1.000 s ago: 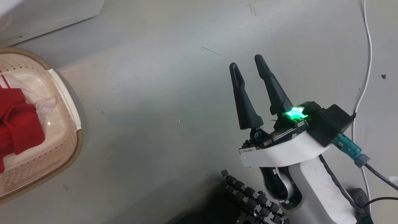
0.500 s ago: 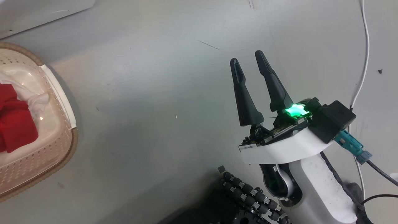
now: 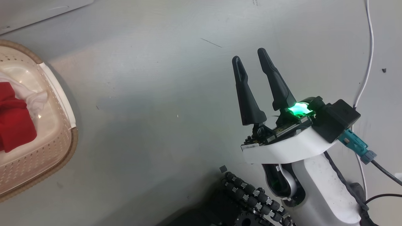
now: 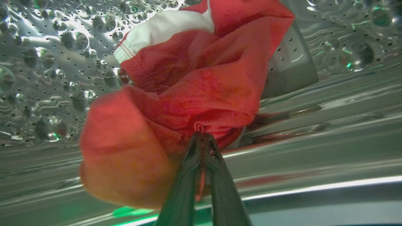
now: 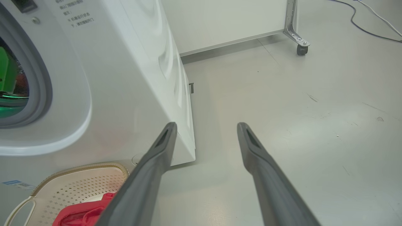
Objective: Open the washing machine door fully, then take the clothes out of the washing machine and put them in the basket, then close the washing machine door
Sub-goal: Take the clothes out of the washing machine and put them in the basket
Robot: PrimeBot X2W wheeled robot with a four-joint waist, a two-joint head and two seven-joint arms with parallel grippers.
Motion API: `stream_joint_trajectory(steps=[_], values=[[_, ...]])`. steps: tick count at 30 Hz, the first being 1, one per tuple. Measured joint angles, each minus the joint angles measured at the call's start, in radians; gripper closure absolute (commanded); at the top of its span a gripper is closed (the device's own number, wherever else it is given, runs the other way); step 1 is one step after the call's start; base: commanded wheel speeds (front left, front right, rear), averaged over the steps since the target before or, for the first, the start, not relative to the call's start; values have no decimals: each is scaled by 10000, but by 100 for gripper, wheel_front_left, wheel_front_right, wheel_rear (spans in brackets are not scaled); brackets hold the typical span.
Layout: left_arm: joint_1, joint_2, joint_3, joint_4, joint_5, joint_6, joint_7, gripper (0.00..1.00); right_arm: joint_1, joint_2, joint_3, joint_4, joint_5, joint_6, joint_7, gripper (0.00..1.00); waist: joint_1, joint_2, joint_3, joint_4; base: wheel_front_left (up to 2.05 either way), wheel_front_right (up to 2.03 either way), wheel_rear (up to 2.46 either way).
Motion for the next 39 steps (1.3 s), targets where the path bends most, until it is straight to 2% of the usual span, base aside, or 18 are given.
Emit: stream_joint_trajectory(steps=[10,20,24,28,39], values=[[-247,-15,40,-82,2,-2,-382,100,-149,0,4,4,-2,12,0,0,0,0,78,16,0,0,0],[-255,-199,637,-305,-268,318,-1323,100,-441,0,25,13,-6,35,0,0,0,0,116,50,0,0,0],[-160,-395,966,-384,-546,445,-2027,100,-577,0,-4,33,-29,98,0,0,0,-1,108,74,0,0,0],[308,-838,1099,-500,-767,548,-2765,100,-595,-2,-150,100,-203,92,0,0,0,0,42,176,0,0,0],[1535,-1563,1407,-1060,-1095,604,-4838,100,-673,-8,-424,372,-713,92,0,0,0,0,-303,603,0,0,0]])
